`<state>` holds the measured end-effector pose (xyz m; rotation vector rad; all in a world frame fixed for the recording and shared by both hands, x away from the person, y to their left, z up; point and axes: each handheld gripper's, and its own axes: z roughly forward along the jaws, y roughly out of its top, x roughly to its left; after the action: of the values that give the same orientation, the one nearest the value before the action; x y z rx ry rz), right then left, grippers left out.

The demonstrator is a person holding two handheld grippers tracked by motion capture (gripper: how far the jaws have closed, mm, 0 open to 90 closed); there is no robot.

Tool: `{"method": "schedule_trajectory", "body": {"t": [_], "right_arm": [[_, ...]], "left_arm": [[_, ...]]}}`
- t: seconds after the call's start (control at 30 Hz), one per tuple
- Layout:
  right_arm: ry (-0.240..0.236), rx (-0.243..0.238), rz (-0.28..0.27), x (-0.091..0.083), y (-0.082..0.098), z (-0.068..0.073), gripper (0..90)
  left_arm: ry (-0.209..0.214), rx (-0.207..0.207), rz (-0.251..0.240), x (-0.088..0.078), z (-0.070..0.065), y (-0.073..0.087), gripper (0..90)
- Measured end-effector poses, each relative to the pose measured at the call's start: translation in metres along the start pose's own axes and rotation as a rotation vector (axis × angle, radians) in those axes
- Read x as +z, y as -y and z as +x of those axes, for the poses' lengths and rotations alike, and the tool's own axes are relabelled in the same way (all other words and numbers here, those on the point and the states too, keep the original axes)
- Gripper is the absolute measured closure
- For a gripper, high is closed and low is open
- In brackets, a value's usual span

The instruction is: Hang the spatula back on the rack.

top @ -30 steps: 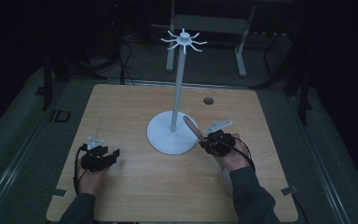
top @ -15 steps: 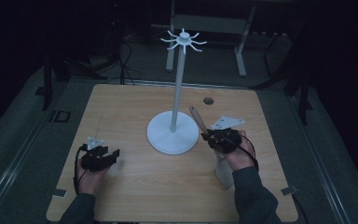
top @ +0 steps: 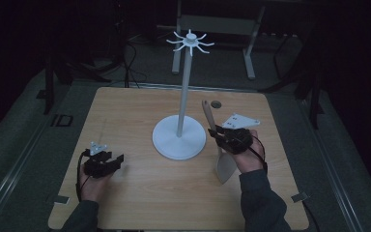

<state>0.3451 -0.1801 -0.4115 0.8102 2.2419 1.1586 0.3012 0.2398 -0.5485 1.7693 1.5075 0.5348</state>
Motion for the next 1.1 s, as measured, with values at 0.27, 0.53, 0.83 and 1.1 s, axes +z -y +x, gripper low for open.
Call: {"method": "schedule_trajectory", "body": {"t": [0.27, 0.53, 0.83, 1.1], "right_arm": [[0.005, 0.014, -0.046, -0.005, -0.007, -0.002, 75.6], [0.014, 0.020, -0.086, -0.007, -0.018, 0.000, 75.6], [0.022, 0.020, -0.124, -0.009, -0.028, 0.002, 75.6], [0.034, 0.036, -0.161, -0.013, -0.034, 0.002, 75.6]], "left_arm": [[0.001, 0.001, 0.004, 0.000, 0.000, 0.000, 46.1], [0.001, -0.004, -0.001, 0.000, 0.000, 0.000, 46.1], [0.000, -0.003, -0.002, -0.001, 0.001, 0.000, 46.1], [0.000, -0.003, -0.002, -0.001, 0.001, 0.000, 46.1]]}}
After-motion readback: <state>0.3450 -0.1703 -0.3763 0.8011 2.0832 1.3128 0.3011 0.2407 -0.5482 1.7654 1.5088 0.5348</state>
